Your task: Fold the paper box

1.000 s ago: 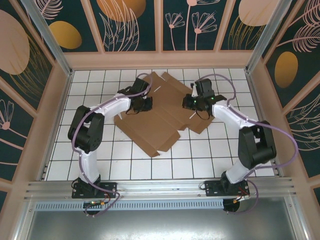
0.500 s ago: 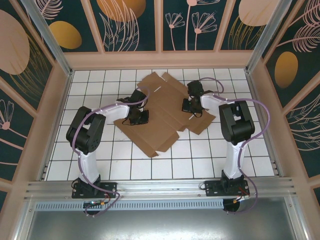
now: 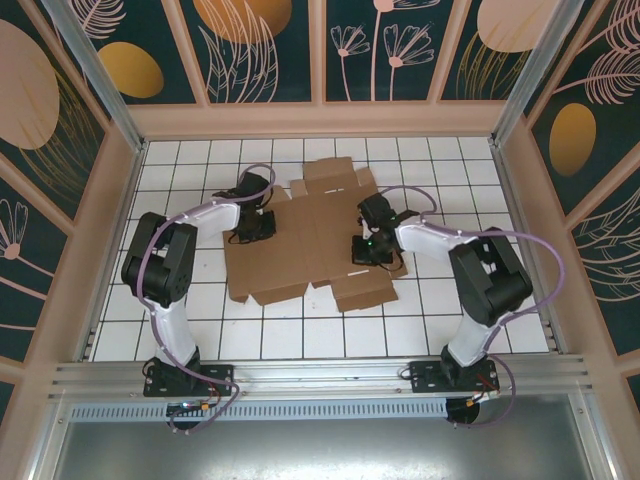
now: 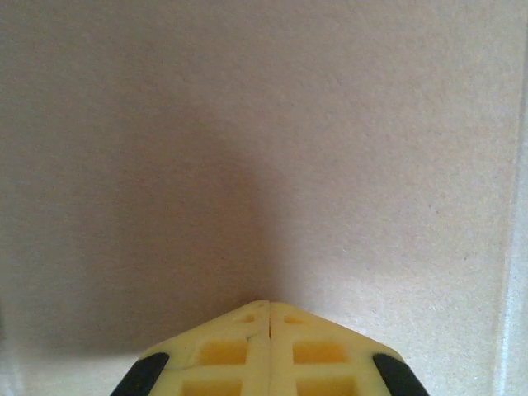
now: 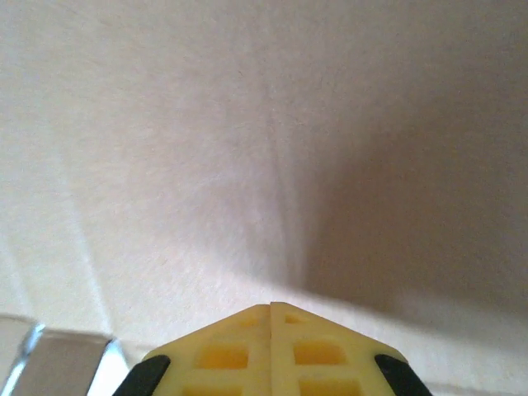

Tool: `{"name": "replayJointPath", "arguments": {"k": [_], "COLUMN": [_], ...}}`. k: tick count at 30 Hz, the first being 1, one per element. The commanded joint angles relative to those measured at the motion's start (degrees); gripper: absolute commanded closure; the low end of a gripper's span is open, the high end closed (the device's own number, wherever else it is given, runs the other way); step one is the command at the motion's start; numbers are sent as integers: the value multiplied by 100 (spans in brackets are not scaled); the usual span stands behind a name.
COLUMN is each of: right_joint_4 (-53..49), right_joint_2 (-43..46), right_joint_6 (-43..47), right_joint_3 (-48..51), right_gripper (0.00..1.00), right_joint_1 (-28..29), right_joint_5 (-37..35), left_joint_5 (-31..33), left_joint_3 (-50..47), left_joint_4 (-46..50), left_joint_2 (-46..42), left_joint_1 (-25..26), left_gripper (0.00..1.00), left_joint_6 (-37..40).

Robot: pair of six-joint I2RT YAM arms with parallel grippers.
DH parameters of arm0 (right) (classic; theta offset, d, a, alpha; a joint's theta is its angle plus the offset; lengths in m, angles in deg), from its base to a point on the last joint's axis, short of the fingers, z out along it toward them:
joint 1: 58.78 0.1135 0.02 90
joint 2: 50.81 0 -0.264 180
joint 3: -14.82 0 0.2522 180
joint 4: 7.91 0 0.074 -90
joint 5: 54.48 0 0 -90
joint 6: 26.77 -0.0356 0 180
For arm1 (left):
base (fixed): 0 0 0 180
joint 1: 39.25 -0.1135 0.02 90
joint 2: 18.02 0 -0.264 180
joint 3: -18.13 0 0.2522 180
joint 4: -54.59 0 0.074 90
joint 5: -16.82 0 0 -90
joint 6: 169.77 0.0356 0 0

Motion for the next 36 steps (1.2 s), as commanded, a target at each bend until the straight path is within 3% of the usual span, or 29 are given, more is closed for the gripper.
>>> {"name": "replayJointPath", "arguments": {"k": [1, 3, 5, 6, 7, 9, 13, 21, 26, 36], "right_joint_4": [-46, -71, 30, 173, 327, 836, 1530, 323, 78, 268], "right_joint_2": [761, 948, 920, 886, 832, 674, 49, -1556, -1874, -1949], "right_joint_6": [39, 28, 125, 236, 364, 560, 588, 1510, 1687, 1674], "right_joint_3": [-172, -382, -541, -588, -633, -639, -776, -1982, -1863, -1266], "right_gripper": [72, 43, 34, 22, 17, 14, 15, 24, 29, 50], "right_joint_1": [-331, -522, -860, -1062, -1239, -1715, -2411, -2592, -2560, -2424], "right_joint_5": [381, 18, 20, 78, 197, 614, 1608, 2079, 2196, 3048], "left_joint_5": [-353, -712, -1109, -1333, -1451, -1549, -1641, -1869, -1910, -2088], "left_joint_3": [328, 774, 1187, 1331, 1450, 1539, 1180, 293, 82, -271], "left_joint_4": [-91, -181, -200, -237, -254, -271, -389, -861, -1029, -1384], "left_joint_2": [-413, -271, 55, 246, 394, 636, 749, 654, 784, 1048], "left_joint_1": [46, 197, 321, 380, 426, 447, 312, 109, 75, -23], "left_gripper": [100, 100, 100, 100, 100, 100, 100, 100, 100, 100], "left_joint_6": [141, 196, 160, 143, 127, 35, -61, -182, -183, -122]}}
